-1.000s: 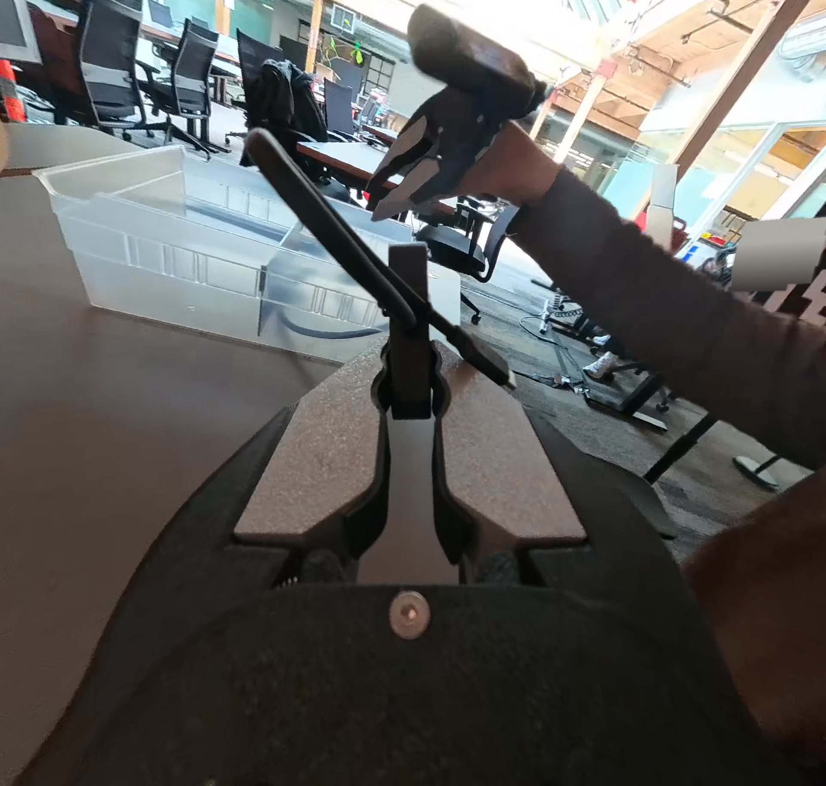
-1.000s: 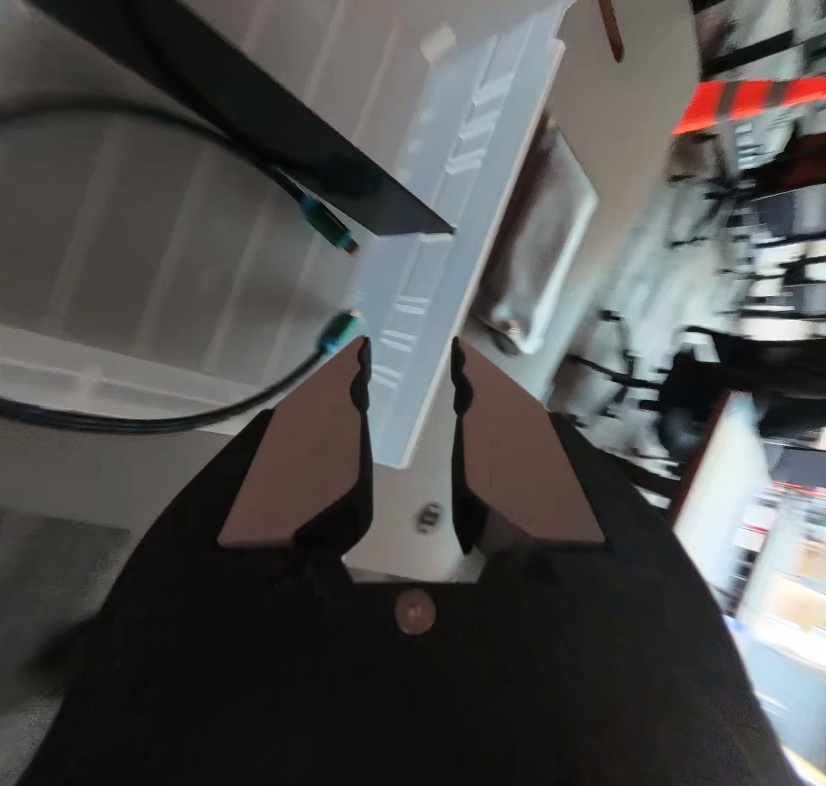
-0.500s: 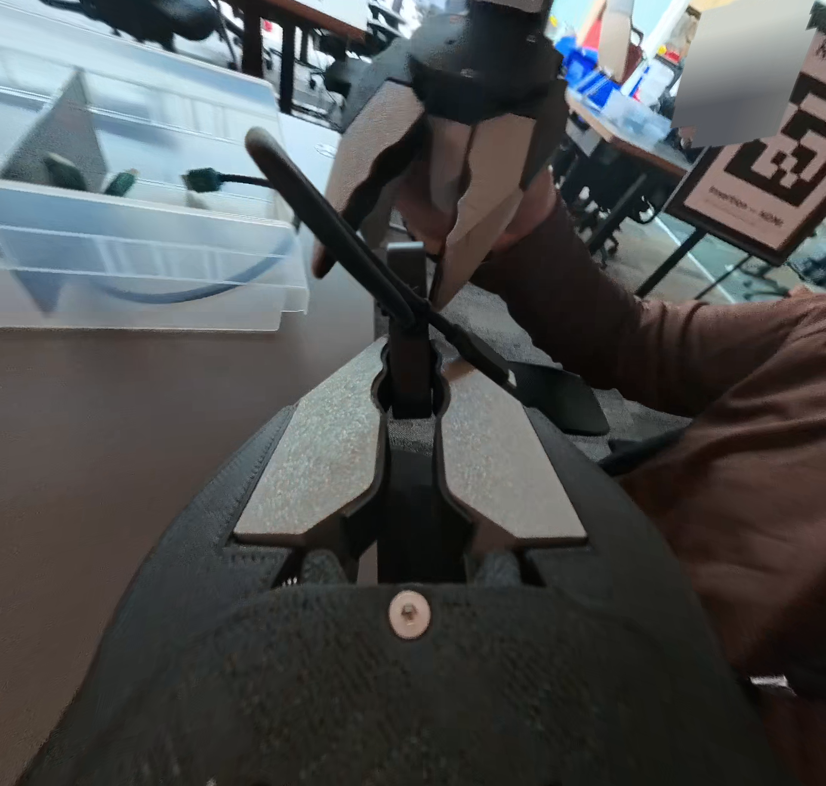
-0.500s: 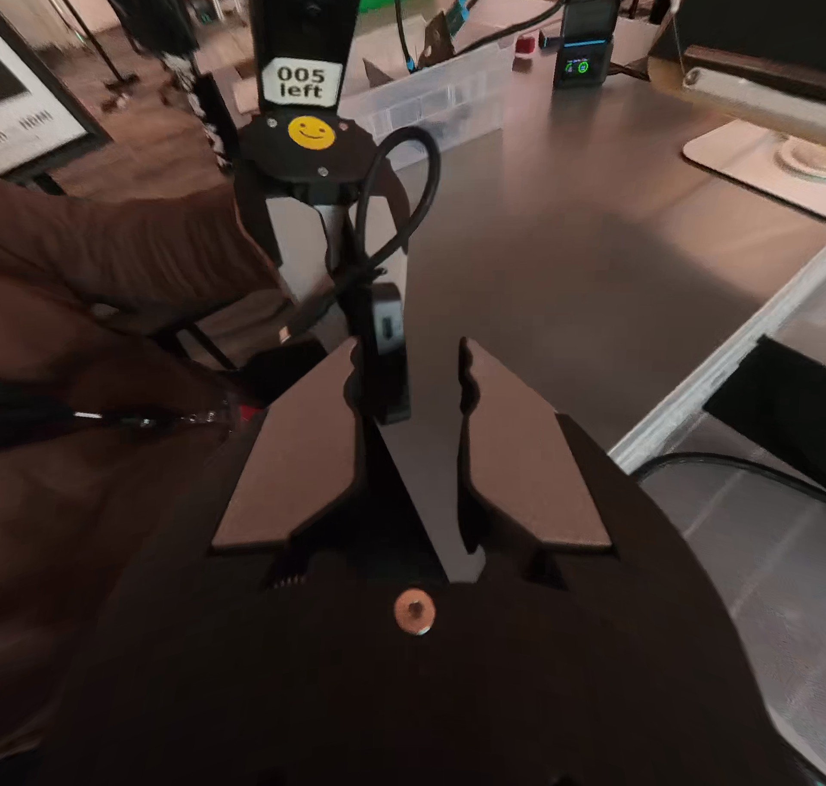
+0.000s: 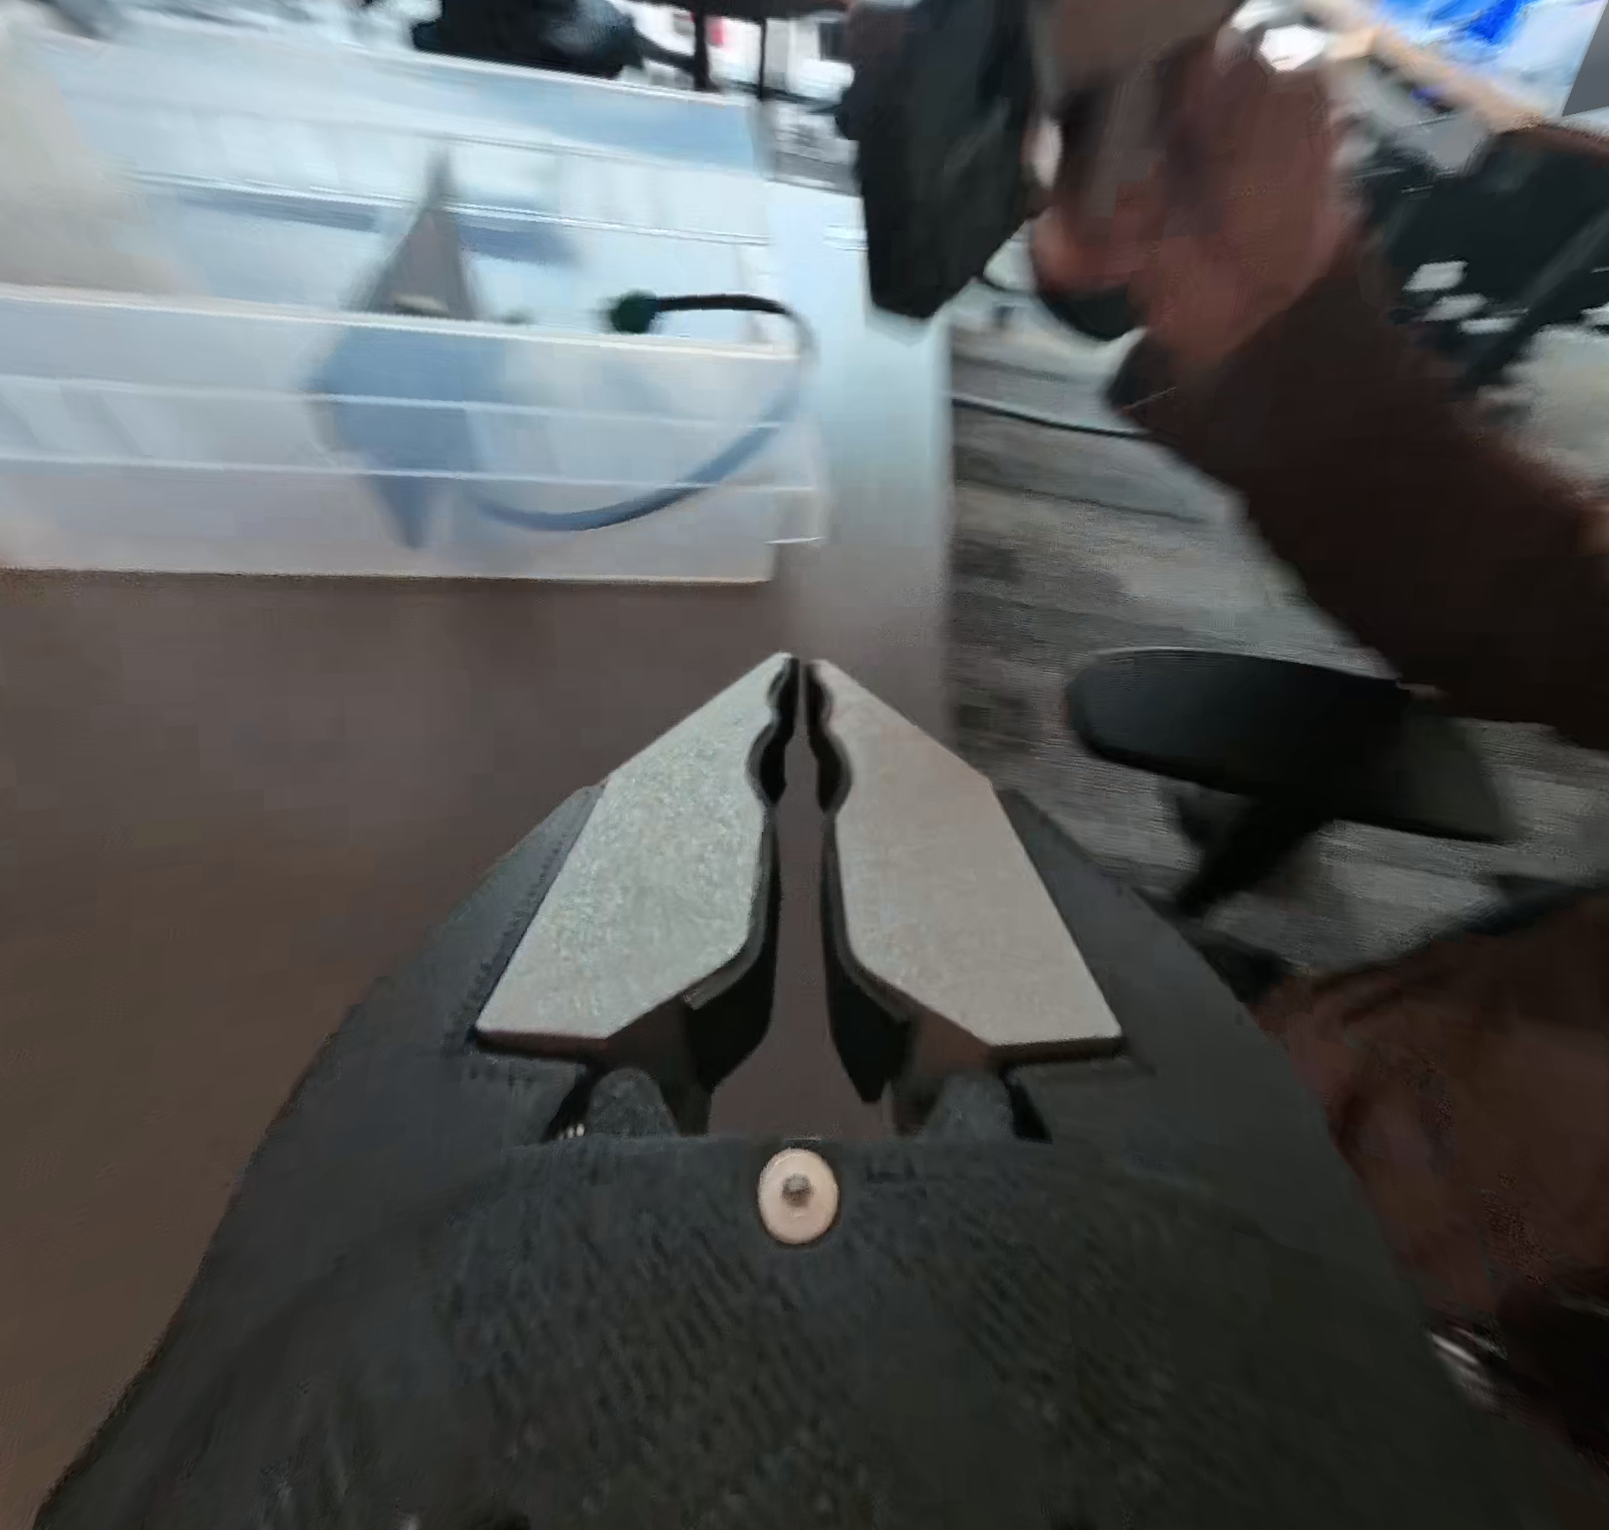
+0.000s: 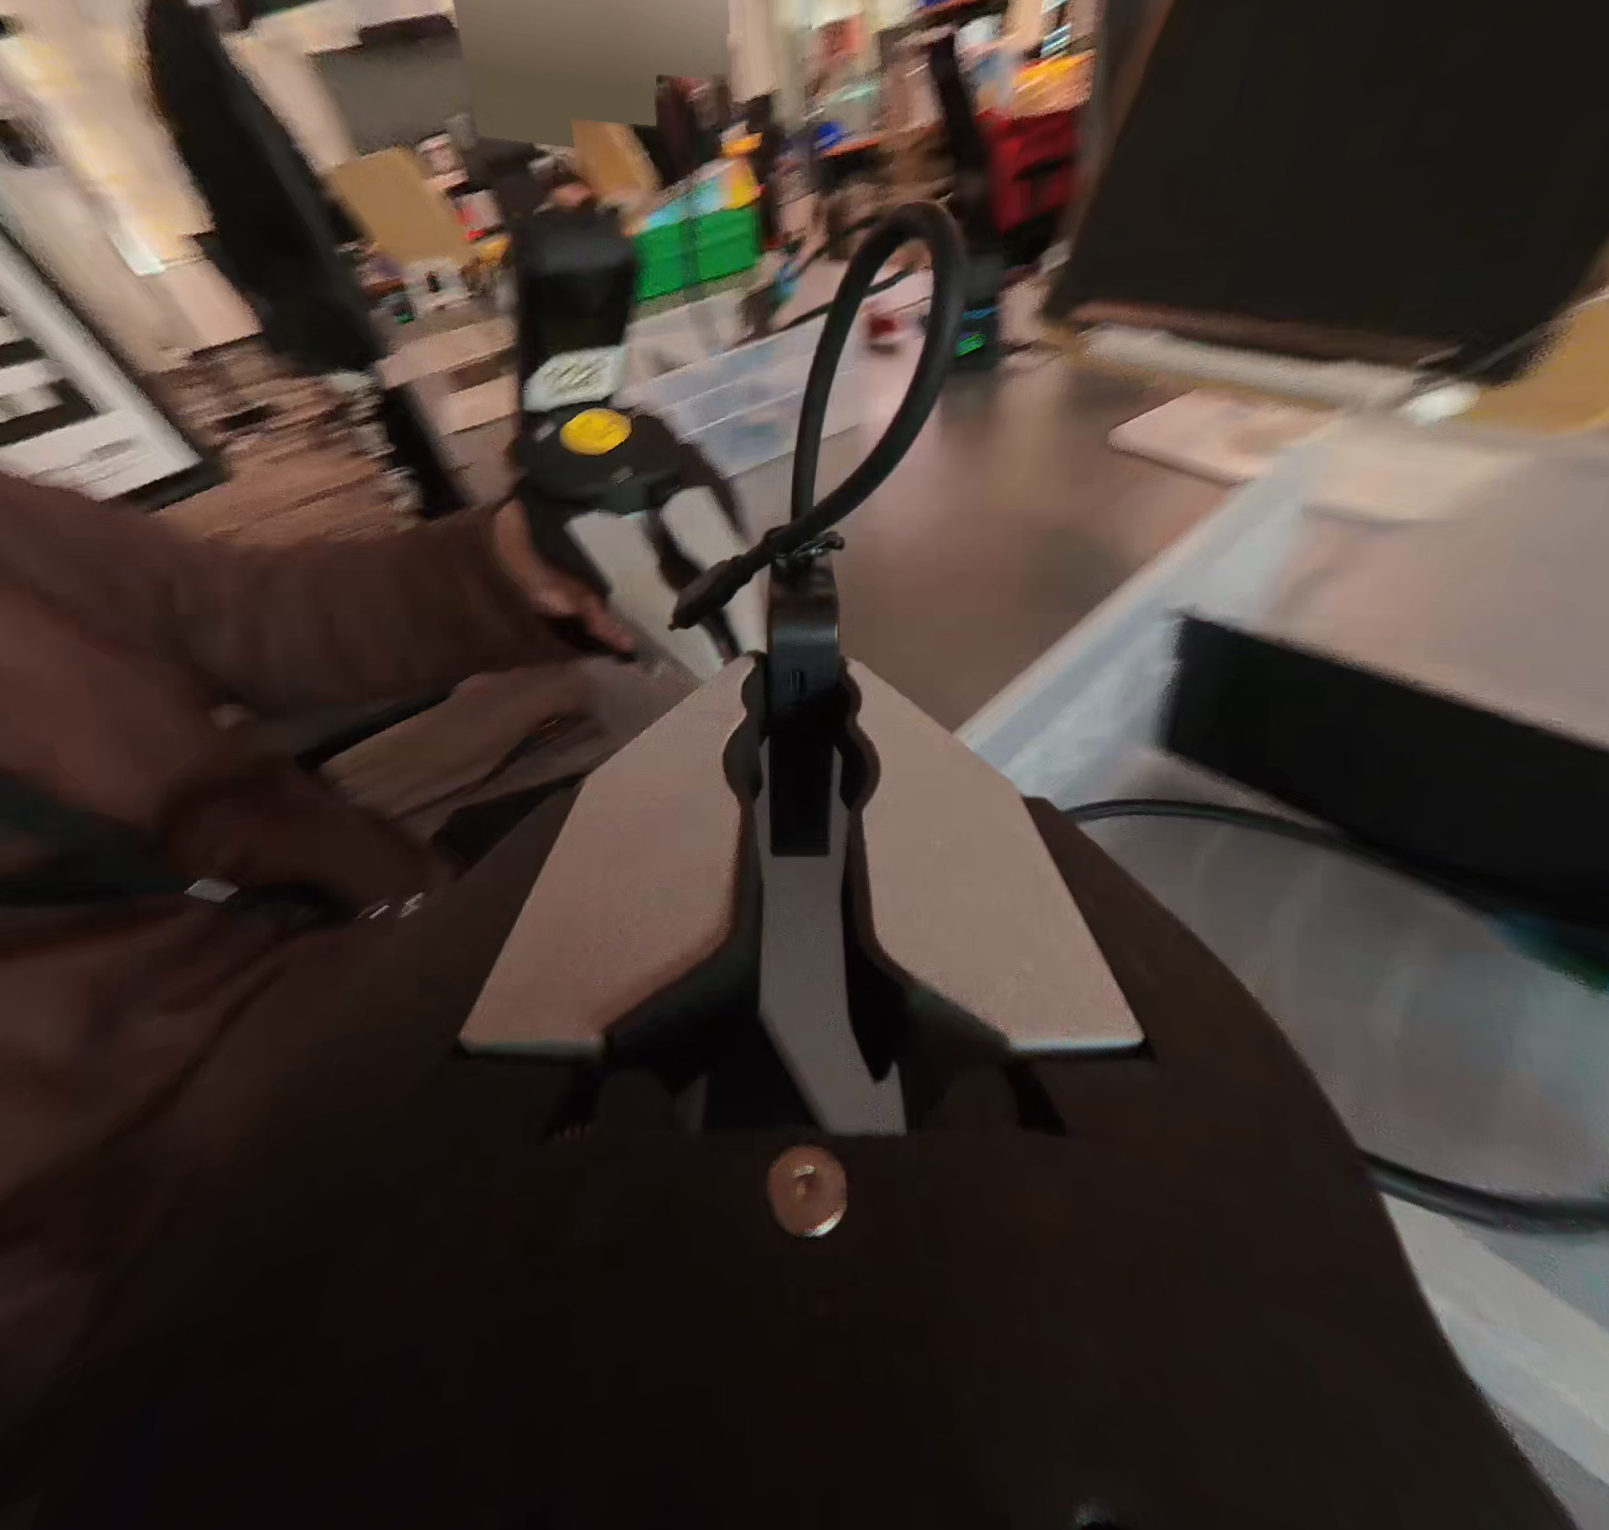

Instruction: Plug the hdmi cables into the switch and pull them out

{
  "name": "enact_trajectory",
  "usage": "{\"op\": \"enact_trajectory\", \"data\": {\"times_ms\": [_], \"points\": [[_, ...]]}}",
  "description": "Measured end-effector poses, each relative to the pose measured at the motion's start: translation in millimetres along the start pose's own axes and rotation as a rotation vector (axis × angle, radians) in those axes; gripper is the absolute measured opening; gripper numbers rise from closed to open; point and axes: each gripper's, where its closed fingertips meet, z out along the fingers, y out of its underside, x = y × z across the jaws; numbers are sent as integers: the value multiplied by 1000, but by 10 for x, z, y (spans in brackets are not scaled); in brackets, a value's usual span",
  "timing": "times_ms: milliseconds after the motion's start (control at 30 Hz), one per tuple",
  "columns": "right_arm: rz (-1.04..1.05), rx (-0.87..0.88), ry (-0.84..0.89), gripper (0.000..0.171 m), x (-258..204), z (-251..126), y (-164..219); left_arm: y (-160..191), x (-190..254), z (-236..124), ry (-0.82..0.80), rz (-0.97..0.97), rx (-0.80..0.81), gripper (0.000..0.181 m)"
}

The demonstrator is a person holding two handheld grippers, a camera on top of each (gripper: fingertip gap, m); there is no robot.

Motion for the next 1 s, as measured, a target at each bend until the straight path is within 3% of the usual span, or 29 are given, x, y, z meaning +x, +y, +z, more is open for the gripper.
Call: {"op": "enact_trajectory", "data": {"times_ms": [133, 233, 400, 567, 633, 767, 833, 867, 1000], "points": [[-69, -53, 361, 10, 895, -167, -455, 82, -593, -178, -270, 55, 48, 0], [-11, -223, 460, 9, 1566, 55, -510, 78, -819, -227, -369, 60, 105, 0], [84, -495, 478, 9, 2242, 653, -227, -33, -965, -424, -440, 38, 253, 0], [220, -764, 439, 10, 2408, 992, 334, -32, -1001, -489, -507, 100, 249, 0], [230, -696, 447, 12, 2405, 1077, 313, -37, -971, -481, -511, 129, 246, 0], [202, -461, 456, 45, 2323, 1045, 15, -47, -955, -512, -506, 122, 267, 0], [169, -339, 451, 51, 2243, 923, -204, -50, -968, -523, -508, 112, 273, 0], [137, -258, 483, 70, 2263, 828, -361, -49, -973, -525, -508, 108, 274, 0], [12, -101, 492, 86, 2181, 379, -707, -55, -982, -511, -507, 100, 276, 0]]}}
